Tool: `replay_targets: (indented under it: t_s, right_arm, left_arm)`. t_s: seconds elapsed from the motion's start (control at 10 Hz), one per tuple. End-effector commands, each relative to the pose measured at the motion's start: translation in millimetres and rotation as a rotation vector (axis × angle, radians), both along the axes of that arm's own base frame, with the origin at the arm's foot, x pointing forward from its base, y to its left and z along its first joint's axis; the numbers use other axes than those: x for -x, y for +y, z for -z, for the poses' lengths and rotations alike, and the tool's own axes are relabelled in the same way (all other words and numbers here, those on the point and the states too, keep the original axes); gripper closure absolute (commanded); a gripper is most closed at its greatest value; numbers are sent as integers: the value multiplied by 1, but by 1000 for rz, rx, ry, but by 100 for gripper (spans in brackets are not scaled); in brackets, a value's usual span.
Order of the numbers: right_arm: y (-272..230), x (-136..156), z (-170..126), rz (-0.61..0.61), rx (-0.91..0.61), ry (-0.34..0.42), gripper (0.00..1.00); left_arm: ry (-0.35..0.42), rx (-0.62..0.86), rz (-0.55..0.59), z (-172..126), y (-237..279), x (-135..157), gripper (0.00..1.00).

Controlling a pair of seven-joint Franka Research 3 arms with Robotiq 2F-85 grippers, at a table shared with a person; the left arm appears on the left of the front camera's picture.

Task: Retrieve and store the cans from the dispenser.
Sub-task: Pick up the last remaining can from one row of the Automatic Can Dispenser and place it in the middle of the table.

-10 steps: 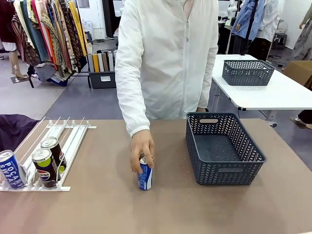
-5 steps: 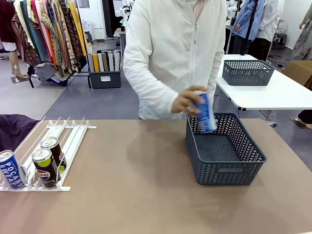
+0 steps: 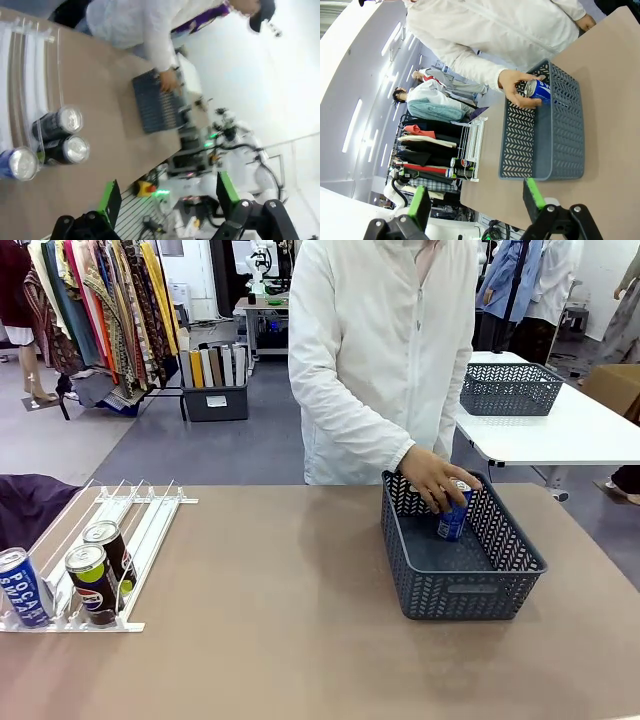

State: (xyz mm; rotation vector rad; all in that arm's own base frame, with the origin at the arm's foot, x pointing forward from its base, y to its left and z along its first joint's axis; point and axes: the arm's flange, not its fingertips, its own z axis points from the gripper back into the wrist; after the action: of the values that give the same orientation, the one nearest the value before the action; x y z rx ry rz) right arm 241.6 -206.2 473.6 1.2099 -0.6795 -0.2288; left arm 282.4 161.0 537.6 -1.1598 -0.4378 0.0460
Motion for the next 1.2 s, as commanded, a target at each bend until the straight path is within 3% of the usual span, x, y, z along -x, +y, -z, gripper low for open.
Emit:
replay_targets:
  t_s: [0.0,0.2,0.4,0.5,0.6,0.7,1.1]
  right_arm:
    - [0,-4,-3,4,-8,-39,0]
    - [0,-4,-3,4,-8,-39,0]
    - [0,-4,-3,4,-8,-39,0]
    - [0,-4,-3,4,-8,-39,0]
    - [0,-4,-3,4,-8,-39,0]
    - [0,-4,-3,4,-8,-39,0]
    - [0,-4,-3,4,-8,-39,0]
  left_arm:
    - [69,-490,67,-3,-32,2,0]
    - [173,-926,201,19,-66,-2,0]
    - [240,-1103,26,29,-76,-13,0]
    - [190,-1128,32,29,-79,-16,0]
    - [86,-1123,5,27,-83,-19,0]
    - [153,-1011,48,22,-80,-17,0]
    - [153,-1011,48,22,-80,-17,0]
